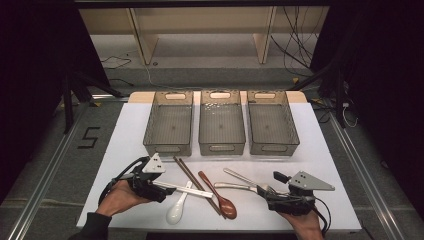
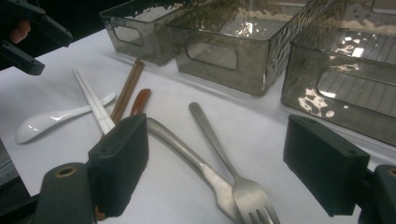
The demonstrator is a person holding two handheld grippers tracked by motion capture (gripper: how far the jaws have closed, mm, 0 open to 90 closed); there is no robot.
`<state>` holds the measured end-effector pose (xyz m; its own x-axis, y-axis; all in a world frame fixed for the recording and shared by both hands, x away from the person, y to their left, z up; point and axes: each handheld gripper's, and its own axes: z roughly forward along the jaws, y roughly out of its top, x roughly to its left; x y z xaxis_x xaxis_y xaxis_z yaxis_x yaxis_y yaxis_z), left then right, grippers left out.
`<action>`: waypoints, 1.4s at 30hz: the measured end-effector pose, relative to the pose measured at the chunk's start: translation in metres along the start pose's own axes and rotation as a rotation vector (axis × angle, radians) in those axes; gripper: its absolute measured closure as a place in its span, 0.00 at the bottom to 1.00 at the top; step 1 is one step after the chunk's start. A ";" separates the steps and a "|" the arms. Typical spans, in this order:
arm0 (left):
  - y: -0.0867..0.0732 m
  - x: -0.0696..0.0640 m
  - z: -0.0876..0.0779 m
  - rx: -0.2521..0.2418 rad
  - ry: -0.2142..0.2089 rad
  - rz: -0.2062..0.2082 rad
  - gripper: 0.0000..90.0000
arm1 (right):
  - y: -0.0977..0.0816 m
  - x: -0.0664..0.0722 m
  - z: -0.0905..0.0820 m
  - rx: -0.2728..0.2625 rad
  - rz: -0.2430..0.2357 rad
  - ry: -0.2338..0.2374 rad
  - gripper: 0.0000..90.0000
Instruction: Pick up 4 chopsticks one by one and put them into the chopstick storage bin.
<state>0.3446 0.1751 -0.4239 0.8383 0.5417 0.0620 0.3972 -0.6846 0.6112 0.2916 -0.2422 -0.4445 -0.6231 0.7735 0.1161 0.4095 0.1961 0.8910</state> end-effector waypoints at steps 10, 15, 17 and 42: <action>0.005 0.006 0.016 0.086 -0.018 0.078 0.42 | 0.000 0.000 0.002 0.012 0.004 0.006 0.26; 0.010 0.011 0.025 0.122 -0.028 0.123 0.43 | 0.000 0.000 0.002 0.016 0.004 0.009 0.26; 0.013 0.013 0.029 0.131 -0.039 0.138 0.43 | 0.000 0.000 0.002 0.017 0.005 0.011 0.26; 0.031 0.022 0.065 0.315 -0.115 0.290 0.49 | 0.000 -0.001 0.003 0.023 0.012 0.025 0.26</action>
<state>0.4000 0.1340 -0.4548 0.9608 0.2601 0.0966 0.2193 -0.9252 0.3096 0.2943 -0.2408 -0.4465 -0.6347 0.7604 0.1377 0.4315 0.2009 0.8795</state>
